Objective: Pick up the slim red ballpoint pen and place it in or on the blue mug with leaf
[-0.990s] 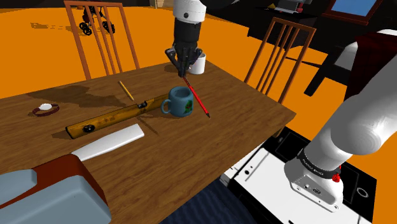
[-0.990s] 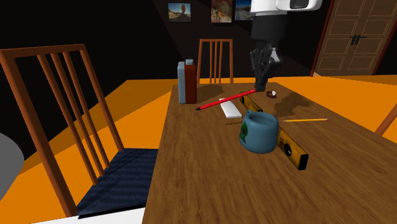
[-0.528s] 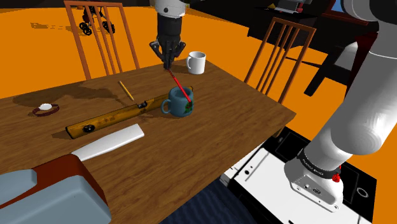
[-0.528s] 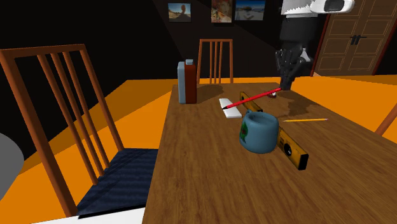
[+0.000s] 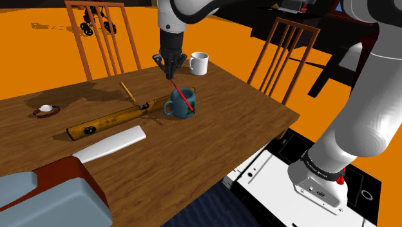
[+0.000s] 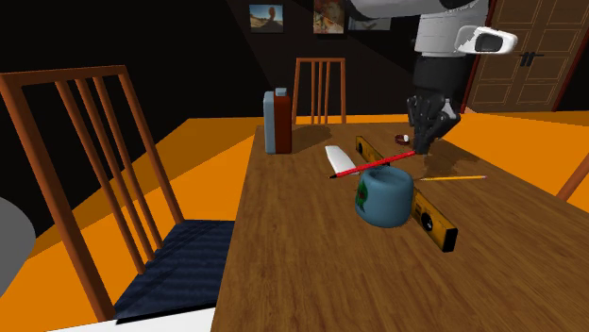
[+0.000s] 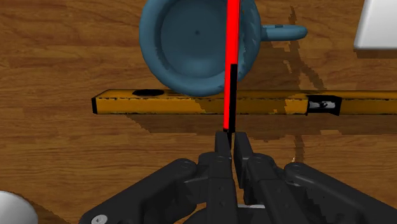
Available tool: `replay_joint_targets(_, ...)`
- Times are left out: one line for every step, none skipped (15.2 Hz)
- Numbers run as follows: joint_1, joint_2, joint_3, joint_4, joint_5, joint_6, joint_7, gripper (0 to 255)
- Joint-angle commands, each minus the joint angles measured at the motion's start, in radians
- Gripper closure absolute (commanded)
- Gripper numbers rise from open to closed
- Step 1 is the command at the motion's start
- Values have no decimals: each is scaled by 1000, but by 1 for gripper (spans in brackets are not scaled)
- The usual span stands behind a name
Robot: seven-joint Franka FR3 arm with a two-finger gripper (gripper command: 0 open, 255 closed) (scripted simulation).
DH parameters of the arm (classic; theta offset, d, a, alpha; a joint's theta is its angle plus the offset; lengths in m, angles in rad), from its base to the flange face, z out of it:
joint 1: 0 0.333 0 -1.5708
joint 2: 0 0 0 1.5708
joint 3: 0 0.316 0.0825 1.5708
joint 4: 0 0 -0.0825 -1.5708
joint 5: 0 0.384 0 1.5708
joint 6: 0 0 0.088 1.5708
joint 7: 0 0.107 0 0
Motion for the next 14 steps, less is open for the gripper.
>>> replay_joint_targets(0, 3, -1, -22, -2, 25, 1, 255)
replay_joint_targets(0, 6, -1, -32, -4, 38, 2, 255)
replay_joint_targets(0, 9, -2, -42, -5, 50, 3, 255)
replay_joint_targets(1, 13, -2, -51, -7, 63, 4, 255)
replay_joint_targets(1, 16, -3, -60, -9, 75, 5, 255)
replay_joint_targets(1, 18, -3, -65, -10, 82, 5, 255)
replay_joint_targets(1, 18, -3, -65, -10, 81, 5, 255)
replay_joint_targets(1, 18, -3, -64, -10, 81, 6, 255)
replay_joint_targets(1, 18, -3, -64, -10, 81, 6, 255)
replay_joint_targets(1, 18, -3, -64, -10, 81, 6, 255)
replay_joint_targets(1, 18, -3, -64, -10, 81, 6, 255)
replay_joint_targets(1, 18, -3, -64, -10, 81, 6, 255)
replay_joint_targets(1, 18, -3, -64, -10, 81, 6, 255)
replay_joint_targets(1, 18, -3, -64, -10, 81, 6, 0)
